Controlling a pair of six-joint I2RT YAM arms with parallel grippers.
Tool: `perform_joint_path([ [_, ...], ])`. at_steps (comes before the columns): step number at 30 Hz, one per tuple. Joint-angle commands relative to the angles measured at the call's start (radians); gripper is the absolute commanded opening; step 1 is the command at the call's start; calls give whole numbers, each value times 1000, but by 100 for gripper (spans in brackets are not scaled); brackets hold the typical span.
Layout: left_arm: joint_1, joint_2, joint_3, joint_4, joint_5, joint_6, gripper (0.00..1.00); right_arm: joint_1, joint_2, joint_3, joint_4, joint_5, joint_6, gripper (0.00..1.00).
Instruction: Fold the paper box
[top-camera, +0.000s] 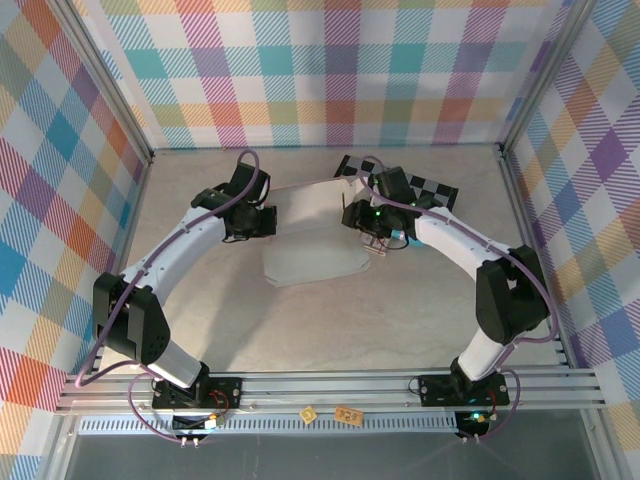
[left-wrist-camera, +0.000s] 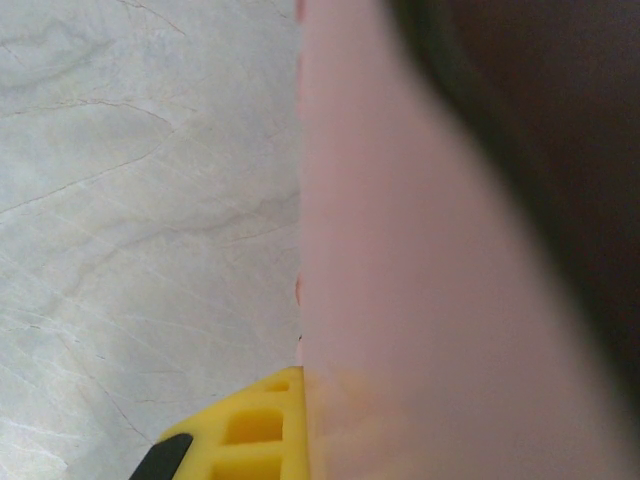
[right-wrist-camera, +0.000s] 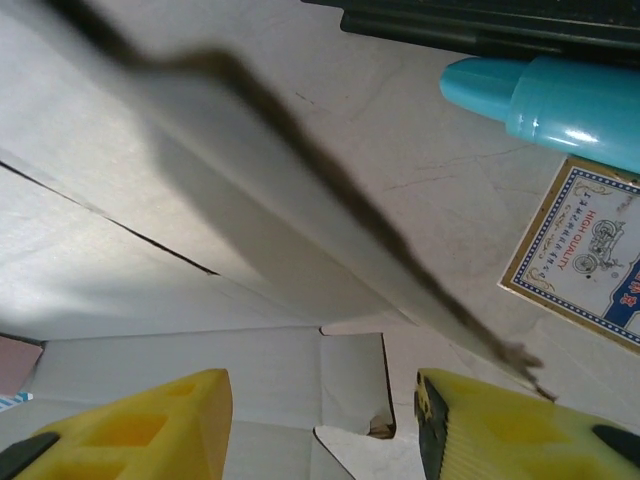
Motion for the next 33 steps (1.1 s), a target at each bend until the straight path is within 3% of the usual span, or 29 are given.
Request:
perform_joint_path([
  [1, -7, -31, 10, -7, 11, 12, 0, -4, -12, 1, -1, 17, -20, 54],
  [17, -8, -29, 10, -2, 12, 6, 0, 6, 34, 55, 46, -84, 15, 41],
  [33, -8, -26, 12, 10, 16, -1, 0, 67, 79, 102, -5, -85, -3, 39],
])
